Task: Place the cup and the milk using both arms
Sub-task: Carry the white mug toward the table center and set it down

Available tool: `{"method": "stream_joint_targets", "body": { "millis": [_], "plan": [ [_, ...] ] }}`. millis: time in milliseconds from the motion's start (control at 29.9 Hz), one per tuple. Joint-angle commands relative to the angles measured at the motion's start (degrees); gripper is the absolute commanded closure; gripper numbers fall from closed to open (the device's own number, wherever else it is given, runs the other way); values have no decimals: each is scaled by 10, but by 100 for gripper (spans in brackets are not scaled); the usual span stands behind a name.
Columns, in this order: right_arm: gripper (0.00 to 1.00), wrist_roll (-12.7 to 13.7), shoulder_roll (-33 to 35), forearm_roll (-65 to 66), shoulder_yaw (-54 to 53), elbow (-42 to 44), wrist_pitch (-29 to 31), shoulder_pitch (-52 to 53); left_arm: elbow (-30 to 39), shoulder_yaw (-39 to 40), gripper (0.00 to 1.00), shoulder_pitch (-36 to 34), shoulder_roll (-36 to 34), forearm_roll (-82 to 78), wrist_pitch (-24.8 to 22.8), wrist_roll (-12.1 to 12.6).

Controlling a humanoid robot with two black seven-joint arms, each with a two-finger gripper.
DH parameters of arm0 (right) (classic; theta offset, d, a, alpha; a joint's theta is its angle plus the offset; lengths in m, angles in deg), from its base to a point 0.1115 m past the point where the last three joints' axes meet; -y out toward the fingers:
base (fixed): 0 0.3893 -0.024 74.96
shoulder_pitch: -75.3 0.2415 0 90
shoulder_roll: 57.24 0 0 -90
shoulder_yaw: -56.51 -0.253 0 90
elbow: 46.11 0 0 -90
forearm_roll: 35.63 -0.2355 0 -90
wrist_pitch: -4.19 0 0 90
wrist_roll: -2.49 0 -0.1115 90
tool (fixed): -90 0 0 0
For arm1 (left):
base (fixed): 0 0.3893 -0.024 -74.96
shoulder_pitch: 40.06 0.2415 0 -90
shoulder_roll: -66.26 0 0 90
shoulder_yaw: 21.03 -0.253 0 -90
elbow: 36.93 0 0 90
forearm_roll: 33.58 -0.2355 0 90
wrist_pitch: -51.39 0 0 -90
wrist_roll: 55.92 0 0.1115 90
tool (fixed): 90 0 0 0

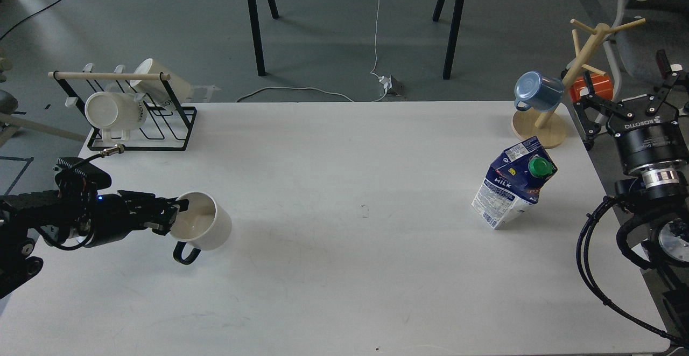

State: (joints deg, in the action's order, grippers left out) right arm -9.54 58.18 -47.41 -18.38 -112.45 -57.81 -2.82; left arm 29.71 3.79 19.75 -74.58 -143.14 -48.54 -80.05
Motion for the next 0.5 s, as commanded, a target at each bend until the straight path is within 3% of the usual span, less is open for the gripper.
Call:
{"method": "stream_joint_targets", "body": {
  "millis": [0, 100, 201, 268, 334, 468],
  "plan": [
    [1, 0, 4, 0, -5, 1, 0, 0, 34, 3, 100, -54, 14, 1, -64, 6],
    [1, 1, 5, 0, -6, 4, 0, 12, 44, -3, 100, -102, 78, -2, -112, 36],
    [1, 2, 5, 1, 7, 30, 0, 67, 43, -4, 100, -122, 159, -20, -147, 122],
    [1, 2, 3, 1, 21, 52, 0, 109, 43, -4, 100, -125, 210, -46, -178, 159],
    [1, 2, -1, 1, 40, 74, 0, 147, 42, -5, 100, -131, 259, -78, -181, 173],
    [1, 1, -6, 1, 65, 103, 0, 193, 28, -5, 100, -129, 333, -154, -181, 174]
  ]
}}
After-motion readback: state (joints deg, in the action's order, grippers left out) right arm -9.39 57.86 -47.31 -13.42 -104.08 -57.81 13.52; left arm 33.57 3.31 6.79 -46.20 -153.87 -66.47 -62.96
